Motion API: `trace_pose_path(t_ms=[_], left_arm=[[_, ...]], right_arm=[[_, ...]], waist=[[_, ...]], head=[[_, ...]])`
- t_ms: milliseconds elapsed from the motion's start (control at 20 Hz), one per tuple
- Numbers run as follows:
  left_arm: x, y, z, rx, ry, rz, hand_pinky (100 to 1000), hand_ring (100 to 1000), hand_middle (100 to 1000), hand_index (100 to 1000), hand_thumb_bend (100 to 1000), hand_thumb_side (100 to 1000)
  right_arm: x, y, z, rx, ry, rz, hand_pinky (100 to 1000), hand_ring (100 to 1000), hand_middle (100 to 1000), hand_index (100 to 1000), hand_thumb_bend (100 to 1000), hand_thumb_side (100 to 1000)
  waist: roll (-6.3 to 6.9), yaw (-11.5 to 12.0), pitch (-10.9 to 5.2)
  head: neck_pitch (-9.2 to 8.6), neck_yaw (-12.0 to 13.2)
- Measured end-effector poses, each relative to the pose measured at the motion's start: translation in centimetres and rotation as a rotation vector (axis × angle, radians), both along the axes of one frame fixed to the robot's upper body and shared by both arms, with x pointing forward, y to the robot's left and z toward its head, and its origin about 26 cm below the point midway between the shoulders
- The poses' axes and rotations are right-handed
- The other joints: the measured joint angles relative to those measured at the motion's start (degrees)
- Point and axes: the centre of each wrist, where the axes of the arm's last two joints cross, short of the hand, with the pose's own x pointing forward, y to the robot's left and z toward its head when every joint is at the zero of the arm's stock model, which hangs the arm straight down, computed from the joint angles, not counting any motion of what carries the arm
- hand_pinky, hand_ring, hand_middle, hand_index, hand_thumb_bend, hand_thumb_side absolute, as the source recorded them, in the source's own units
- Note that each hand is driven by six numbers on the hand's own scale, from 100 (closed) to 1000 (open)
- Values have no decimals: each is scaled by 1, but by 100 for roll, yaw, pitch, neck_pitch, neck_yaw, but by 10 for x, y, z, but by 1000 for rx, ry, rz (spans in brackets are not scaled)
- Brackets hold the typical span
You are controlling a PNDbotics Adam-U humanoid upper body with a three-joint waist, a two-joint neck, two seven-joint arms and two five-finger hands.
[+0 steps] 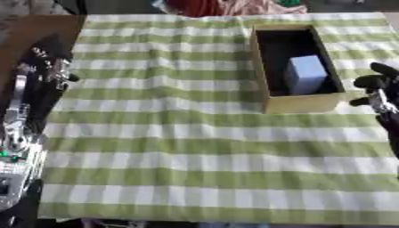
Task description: Pick up objects on the table and place them in the box.
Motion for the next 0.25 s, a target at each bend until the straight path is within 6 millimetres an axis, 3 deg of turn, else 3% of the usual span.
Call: trace_pose_path(t_ms=[250], left_arm=[[-1, -1, -4, -16, 13, -4, 560, 782, 752, 871, 100, 536]], right_arm=[[0, 0, 0, 2, -2, -4, 580, 779, 660, 878, 100, 490]], waist=[[-6, 2, 1]], head=[[10, -38]])
